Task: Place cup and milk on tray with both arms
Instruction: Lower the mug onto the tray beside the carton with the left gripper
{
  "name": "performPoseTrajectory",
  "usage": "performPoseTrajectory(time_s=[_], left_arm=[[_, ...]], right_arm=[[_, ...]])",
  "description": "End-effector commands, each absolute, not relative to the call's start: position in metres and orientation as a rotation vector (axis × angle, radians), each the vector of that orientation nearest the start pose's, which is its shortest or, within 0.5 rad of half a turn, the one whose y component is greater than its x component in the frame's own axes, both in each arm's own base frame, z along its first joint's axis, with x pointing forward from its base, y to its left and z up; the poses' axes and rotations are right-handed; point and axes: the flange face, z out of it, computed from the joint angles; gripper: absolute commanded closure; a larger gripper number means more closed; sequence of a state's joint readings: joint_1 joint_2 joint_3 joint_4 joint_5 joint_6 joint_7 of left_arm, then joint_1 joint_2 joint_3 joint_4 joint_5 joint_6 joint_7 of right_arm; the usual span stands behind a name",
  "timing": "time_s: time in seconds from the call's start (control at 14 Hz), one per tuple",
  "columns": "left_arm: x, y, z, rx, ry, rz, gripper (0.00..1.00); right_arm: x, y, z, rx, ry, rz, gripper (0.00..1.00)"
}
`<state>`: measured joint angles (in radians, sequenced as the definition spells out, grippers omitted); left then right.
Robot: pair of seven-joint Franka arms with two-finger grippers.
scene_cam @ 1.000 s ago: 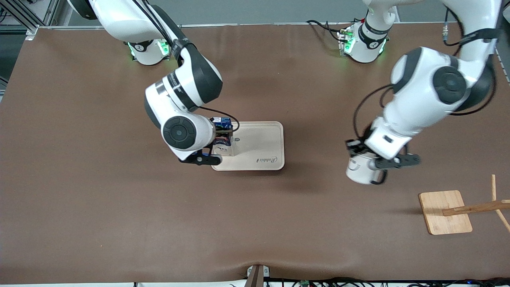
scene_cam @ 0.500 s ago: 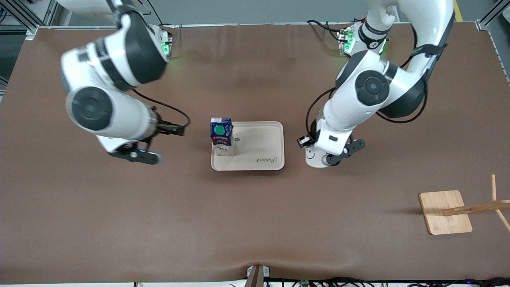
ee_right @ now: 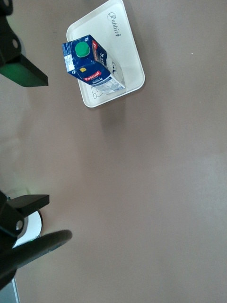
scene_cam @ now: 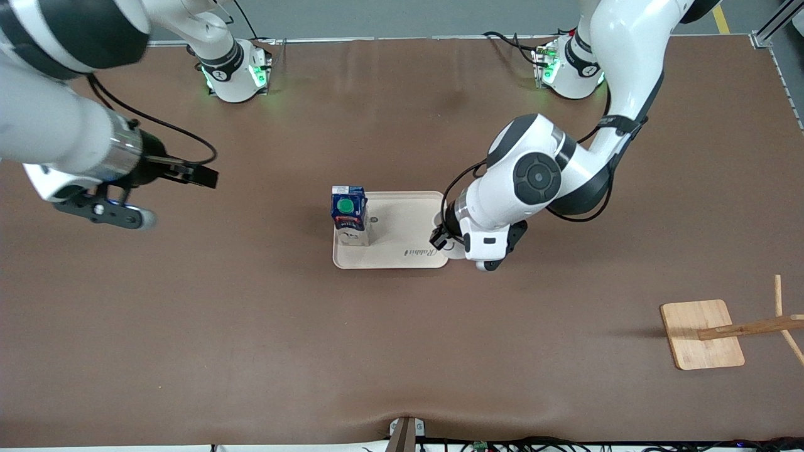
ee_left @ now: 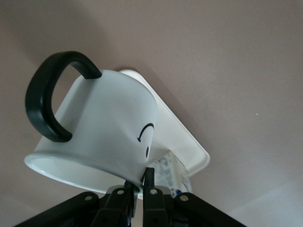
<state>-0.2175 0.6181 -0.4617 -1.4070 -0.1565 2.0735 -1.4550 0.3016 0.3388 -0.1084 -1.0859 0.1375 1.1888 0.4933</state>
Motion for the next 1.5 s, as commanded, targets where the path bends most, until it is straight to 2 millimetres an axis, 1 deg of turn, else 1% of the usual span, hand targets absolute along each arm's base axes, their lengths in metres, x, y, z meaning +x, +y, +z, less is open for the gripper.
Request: performPoseTrajectory(time_s=[0.0, 0.07, 0.14, 0.21, 0.29, 0.43, 0.5, 0.57, 0.71, 0.79, 0.93, 1.0, 1.14, 1.21, 1.36, 1.43], left_arm=[[0.612, -0.412, 0.374, -2.952, -1.771, 0.697, 1.0], [0.616, -0.413, 0.369, -2.931, -1.856, 0.773, 1.0], [0.62, -0.414, 0.362, -2.9, -1.947, 0.85, 1.0], [0.623, -0.414, 0.353, -2.859, -2.019, 0.919, 1.0], [0.624, -0.413, 0.339, -2.814, -2.057, 0.978, 1.0], [0.626, -0.411, 0.305, -2.694, -2.136, 1.114, 1.0], [0.628, -0.406, 0.288, -2.621, -2.18, 1.182, 1.0], [0.629, -0.402, 0.276, -2.555, -2.218, 1.246, 1.0], [0.626, -0.395, 0.258, -2.464, -2.258, 1.316, 1.0], [0.626, -0.388, 0.25, -2.428, -2.274, 1.331, 1.0], [0.615, -0.386, 0.236, -2.382, -2.257, 1.352, 1.0], [0.61, -0.387, 0.228, -2.368, -2.245, 1.357, 1.0], [0.598, -0.38, 0.21, -2.302, -2.248, 1.404, 1.0], [0.592, -0.38, 0.206, -2.291, -2.238, 1.406, 1.0], [0.58, -0.388, 0.2, -2.289, -2.206, 1.41, 1.0], [0.578, -0.392, 0.2, -2.294, -2.197, 1.411, 1.0]], right_arm=[[0.579, 0.115, 0.644, -3.085, 0.385, 0.34, 0.0], [0.577, 0.095, 0.653, -3.078, 0.308, 0.318, 0.0], [0.574, 0.08, 0.662, -3.084, 0.139, 0.292, 0.0], [0.57, 0.068, 0.667, -3.084, 0.019, 0.276, 0.0], [0.564, 0.045, 0.669, -3.085, 0.039, 0.26, 0.0], [0.556, 0.01, 0.669, -3.079, 0.092, 0.211, 0.0], [0.55, -0.003, 0.671, -3.076, 0.086, 0.19, 0.0], [0.541, -0.011, 0.677, -3.076, 0.054, 0.163, 0.0], [0.53, -0.01, 0.677, -3.128, 0.023, 0.146, 0.0], [0.525, -0.008, 0.675, -3.144, 0.012, 0.14, 0.0], [0.517, -0.01, 0.677, -3.144, 0.01, 0.097, 0.0], [0.517, -0.013, 0.676, -3.142, 0.021, 0.095, 0.0], [0.518, -0.017, 0.674, -3.142, 0.026, 0.1, 0.0], [0.517, -0.015, 0.675, -3.14, -0.003, 0.097, 0.0], [0.516, -0.014, 0.677, -3.134, -0.045, 0.089, 0.0], [0.517, -0.014, 0.676, -3.133, -0.048, 0.084, 0.0]])
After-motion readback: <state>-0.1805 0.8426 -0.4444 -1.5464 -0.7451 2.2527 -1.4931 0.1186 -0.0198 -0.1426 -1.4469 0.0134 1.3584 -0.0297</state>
